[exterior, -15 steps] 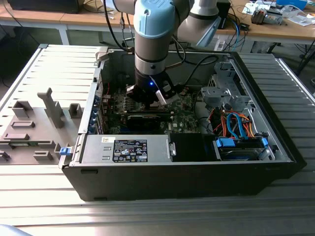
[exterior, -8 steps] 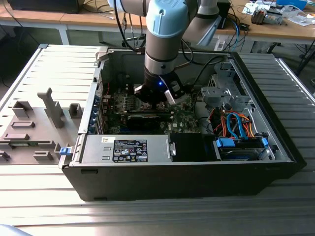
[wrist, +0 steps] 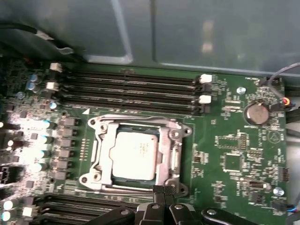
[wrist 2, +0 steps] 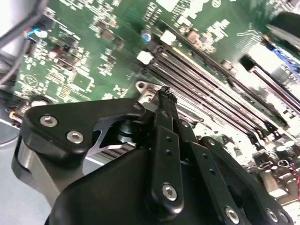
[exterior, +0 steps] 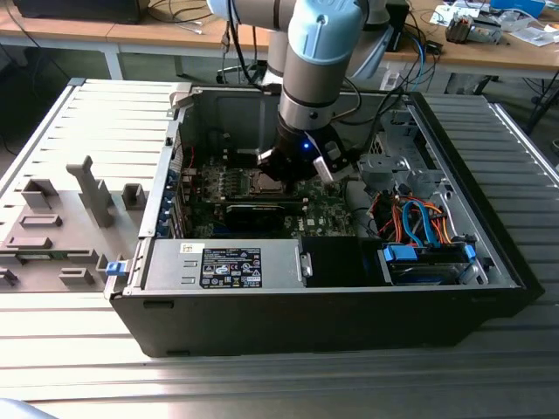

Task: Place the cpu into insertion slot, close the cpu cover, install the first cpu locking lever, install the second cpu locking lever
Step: 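Install the second cpu locking lever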

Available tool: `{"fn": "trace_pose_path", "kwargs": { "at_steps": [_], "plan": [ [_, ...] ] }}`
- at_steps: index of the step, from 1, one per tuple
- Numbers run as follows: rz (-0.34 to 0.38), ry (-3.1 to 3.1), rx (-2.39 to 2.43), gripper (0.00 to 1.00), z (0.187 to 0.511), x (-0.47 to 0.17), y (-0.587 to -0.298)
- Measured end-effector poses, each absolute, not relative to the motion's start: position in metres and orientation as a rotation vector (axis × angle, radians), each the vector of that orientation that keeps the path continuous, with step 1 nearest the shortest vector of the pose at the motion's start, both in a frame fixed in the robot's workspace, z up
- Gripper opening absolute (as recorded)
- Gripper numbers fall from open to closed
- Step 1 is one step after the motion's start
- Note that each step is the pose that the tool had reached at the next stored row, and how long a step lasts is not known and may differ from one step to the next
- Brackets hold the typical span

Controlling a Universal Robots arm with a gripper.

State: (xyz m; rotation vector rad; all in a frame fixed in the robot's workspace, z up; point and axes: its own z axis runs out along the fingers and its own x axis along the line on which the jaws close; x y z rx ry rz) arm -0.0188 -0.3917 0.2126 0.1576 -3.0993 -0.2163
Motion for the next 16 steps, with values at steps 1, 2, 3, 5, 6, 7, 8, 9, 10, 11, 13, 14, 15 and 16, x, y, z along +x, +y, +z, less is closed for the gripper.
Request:
{"fn": "trace_pose_path", "kwargs": {
  "at_steps": [1,2,3,5,6,7,8,9,10,11,13,14,15,16],
  "plan": [
    [-0.211,-3.098,0.158,0.11,0.213,-0.015,-0.389],
    [-0.206,-3.098,0.157,0.11,0.213,-0.013,-0.388],
    [-0.2,-3.099,0.157,0.11,0.213,-0.012,-0.385],
    [-0.157,-3.1,0.156,0.11,0.213,-0.012,-0.377],
    [-0.146,-3.1,0.156,0.11,0.214,-0.012,-0.376],
    [-0.136,-3.101,0.156,0.11,0.214,-0.012,-0.374],
    [-0.121,-3.104,0.156,0.11,0.215,-0.014,-0.373],
    [-0.112,-3.106,0.156,0.11,0.216,-0.014,-0.372],
    [-0.102,-3.108,0.156,0.11,0.216,-0.015,-0.371],
    [-0.093,-3.11,0.156,0.11,0.216,-0.016,-0.37],
    [-0.083,-3.112,0.156,0.11,0.217,-0.02,-0.363],
    [-0.082,-3.113,0.156,0.11,0.217,-0.023,-0.36],
    [-0.081,-3.114,0.157,0.11,0.217,-0.025,-0.358],
    [-0.081,-3.114,0.157,0.11,0.217,-0.026,-0.357]
  ]
}}
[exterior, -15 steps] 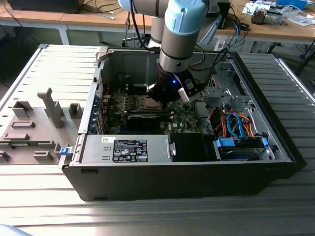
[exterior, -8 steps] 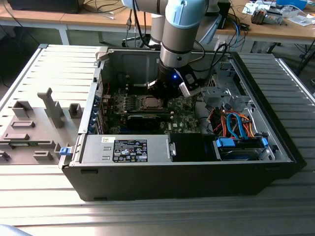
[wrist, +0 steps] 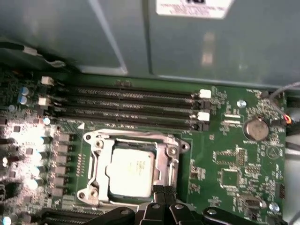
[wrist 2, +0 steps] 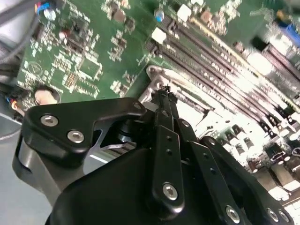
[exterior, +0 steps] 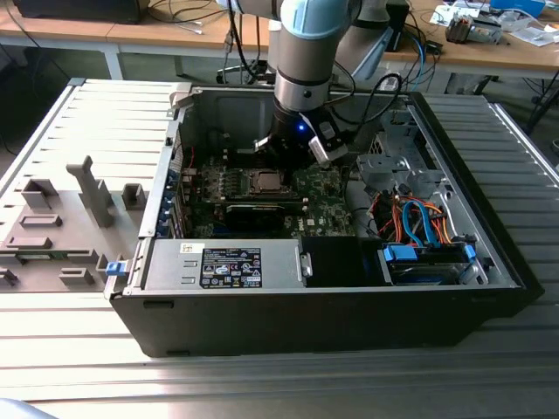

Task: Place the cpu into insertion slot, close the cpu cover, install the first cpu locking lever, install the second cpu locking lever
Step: 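Install the second cpu locking lever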

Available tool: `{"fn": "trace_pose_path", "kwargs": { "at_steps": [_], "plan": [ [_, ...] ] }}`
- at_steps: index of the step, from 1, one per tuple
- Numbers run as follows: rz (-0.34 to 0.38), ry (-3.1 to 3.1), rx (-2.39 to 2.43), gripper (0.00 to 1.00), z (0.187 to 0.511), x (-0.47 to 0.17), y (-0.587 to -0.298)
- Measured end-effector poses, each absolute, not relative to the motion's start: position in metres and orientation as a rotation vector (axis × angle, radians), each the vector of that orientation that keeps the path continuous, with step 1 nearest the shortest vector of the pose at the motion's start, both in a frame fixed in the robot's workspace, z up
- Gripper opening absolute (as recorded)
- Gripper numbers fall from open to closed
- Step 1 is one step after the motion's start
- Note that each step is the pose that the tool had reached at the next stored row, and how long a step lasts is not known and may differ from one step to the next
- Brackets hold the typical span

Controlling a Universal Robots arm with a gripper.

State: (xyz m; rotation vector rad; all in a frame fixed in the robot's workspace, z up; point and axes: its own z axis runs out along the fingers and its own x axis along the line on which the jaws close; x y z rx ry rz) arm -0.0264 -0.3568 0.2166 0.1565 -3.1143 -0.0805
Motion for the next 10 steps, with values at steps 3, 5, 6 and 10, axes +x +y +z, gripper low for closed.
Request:
{"fn": "trace_pose_path", "kwargs": {
  "at_steps": [3,5,6,10],
  "plan": [
    [-0.06,-3.116,0.156,0.11,0.217,-0.036,-0.346],
    [-0.051,-3.119,0.156,0.11,0.217,-0.045,-0.342],
    [-0.046,-3.121,0.157,0.11,0.217,-0.046,-0.342],
    [-0.031,-3.123,0.157,0.11,0.234,-0.046,-0.342]
  ]
}}
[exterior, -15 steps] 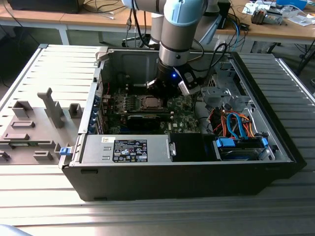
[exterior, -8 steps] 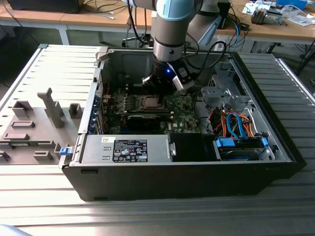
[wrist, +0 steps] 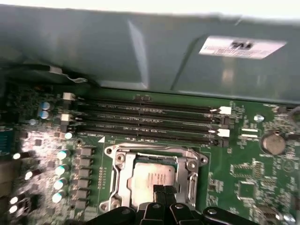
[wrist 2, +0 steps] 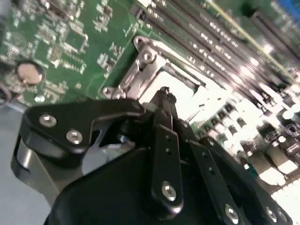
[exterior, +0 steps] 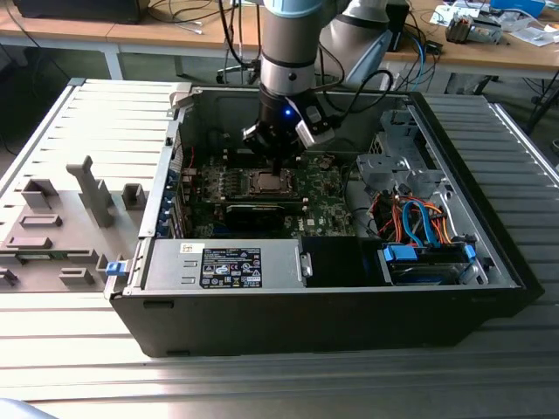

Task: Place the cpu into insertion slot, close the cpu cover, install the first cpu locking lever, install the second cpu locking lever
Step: 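Install the second cpu locking lever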

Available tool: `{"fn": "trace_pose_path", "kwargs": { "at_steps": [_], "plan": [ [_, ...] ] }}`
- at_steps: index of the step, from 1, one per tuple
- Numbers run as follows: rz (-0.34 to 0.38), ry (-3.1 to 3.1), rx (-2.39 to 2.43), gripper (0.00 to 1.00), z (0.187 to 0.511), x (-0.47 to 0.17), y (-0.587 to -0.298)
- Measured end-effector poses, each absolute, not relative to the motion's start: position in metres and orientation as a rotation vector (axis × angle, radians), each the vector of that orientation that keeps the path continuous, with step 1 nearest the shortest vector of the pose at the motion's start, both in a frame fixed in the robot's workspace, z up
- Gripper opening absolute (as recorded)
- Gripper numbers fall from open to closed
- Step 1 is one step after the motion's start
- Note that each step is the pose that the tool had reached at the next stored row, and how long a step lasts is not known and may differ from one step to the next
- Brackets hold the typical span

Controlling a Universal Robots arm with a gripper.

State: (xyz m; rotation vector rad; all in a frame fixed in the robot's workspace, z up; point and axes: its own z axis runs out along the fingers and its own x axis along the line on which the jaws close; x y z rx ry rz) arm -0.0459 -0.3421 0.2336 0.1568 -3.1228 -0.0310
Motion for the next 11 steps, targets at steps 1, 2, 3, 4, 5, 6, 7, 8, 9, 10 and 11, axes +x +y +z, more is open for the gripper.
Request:
{"fn": "trace_pose_path", "kwargs": {
  "at_steps": [1,2,3,4,5,6,7,8,9,10,11],
  "plan": [
    [-0.027,-3.123,0.157,0.11,0.24,-0.046,-0.342],
    [-0.024,-3.123,0.157,0.11,0.244,-0.046,-0.342],
    [-0.022,-3.123,0.157,0.11,0.25,-0.046,-0.342],
    [-0.021,-3.123,0.157,0.11,0.254,-0.046,-0.342],
    [-0.02,-3.123,0.157,0.11,0.262,-0.046,-0.342],
    [-0.02,-3.123,0.157,0.11,0.265,-0.046,-0.342],
    [-0.02,-3.123,0.156,0.11,0.27,-0.046,-0.342],
    [-0.02,-3.123,0.157,0.11,0.271,-0.046,-0.342],
    [-0.02,-3.123,0.157,0.11,0.271,-0.046,-0.342],
    [-0.02,-3.123,0.157,0.11,0.271,-0.046,-0.342],
    [-0.02,-3.123,0.157,0.11,0.272,-0.046,-0.342]
  ]
}}
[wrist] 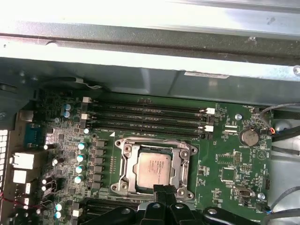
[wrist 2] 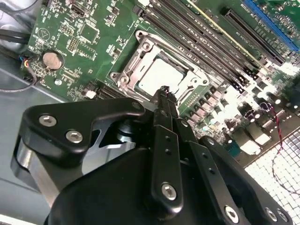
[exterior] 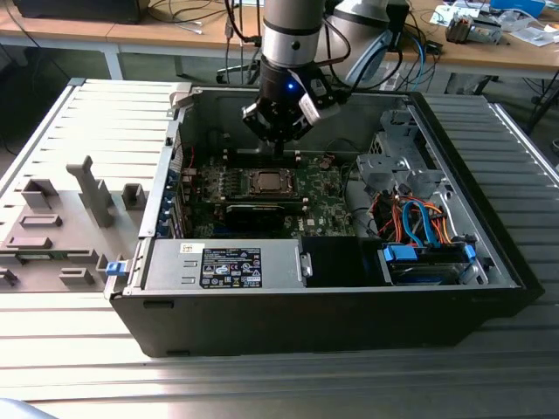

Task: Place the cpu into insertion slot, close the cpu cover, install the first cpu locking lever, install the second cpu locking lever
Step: 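Install the second cpu locking lever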

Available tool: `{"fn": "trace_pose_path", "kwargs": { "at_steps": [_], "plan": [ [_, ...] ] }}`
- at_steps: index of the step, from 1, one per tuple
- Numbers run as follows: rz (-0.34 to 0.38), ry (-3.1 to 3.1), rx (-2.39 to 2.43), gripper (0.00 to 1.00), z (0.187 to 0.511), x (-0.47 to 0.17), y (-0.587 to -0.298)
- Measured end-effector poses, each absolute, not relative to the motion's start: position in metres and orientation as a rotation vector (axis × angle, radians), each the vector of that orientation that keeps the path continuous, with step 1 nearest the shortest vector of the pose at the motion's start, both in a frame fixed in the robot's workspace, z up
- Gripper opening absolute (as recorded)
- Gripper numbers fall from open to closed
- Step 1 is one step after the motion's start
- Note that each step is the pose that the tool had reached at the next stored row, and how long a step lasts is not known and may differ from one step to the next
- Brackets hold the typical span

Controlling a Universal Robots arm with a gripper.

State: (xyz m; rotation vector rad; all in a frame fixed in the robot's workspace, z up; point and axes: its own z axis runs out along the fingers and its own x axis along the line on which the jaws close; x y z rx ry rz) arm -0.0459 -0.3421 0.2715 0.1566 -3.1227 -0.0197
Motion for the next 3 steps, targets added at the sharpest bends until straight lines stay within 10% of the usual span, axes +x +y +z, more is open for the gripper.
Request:
{"fn": "trace_pose_path", "kwargs": {
  "at_steps": [3],
  "plan": [
    [-0.02,-3.123,0.157,0.11,0.2717,-0.0459,-0.3421]
  ]
}}
